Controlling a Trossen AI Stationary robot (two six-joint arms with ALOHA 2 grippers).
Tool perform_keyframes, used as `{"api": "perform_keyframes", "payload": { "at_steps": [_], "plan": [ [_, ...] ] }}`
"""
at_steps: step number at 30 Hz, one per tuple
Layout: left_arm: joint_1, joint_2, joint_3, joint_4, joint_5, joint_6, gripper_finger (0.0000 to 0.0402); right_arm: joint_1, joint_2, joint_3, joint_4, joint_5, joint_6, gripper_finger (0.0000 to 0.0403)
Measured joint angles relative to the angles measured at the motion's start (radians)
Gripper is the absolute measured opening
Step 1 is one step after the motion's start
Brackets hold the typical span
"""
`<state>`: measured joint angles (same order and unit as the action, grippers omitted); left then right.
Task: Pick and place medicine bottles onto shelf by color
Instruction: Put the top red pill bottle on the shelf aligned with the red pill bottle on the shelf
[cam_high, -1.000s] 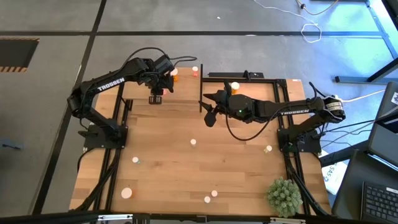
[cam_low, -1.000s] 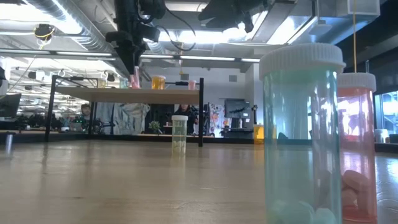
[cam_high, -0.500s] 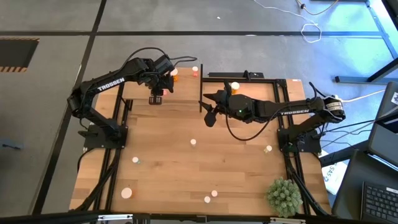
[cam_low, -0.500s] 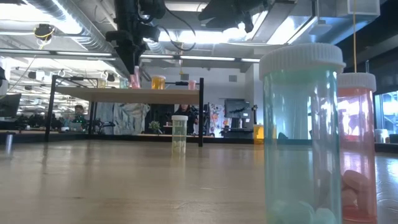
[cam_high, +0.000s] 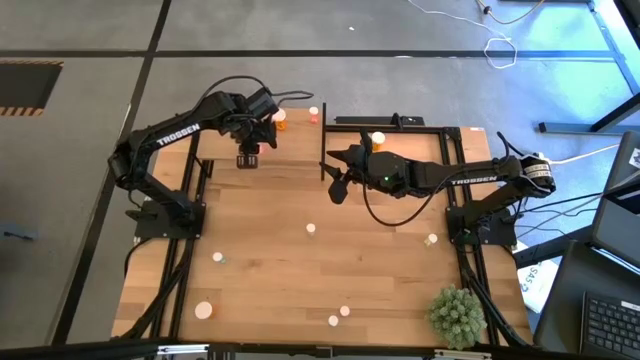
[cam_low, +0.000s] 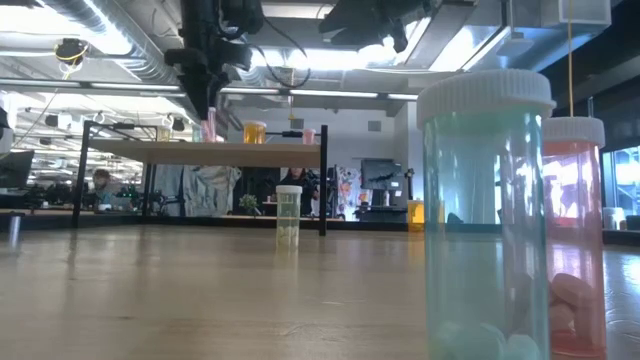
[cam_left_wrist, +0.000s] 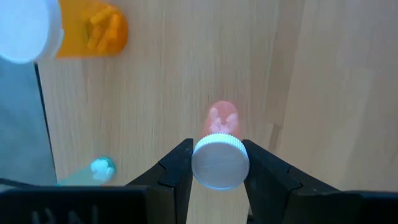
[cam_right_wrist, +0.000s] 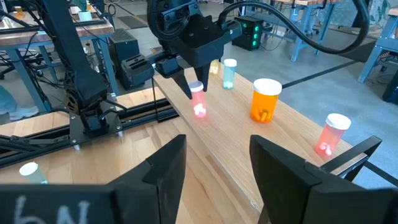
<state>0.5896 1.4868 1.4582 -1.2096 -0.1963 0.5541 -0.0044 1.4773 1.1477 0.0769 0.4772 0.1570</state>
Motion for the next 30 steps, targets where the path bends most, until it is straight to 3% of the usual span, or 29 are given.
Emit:
{"api": "perform_keyframes", "payload": {
  "at_steps": [30],
  "plan": [
    [0.030,0.000,0.000,-0.008,0.030,-0.002,0.0116,0.000,0.000,0.000,0.000,0.000,0.000,0.0179]
  ]
}}
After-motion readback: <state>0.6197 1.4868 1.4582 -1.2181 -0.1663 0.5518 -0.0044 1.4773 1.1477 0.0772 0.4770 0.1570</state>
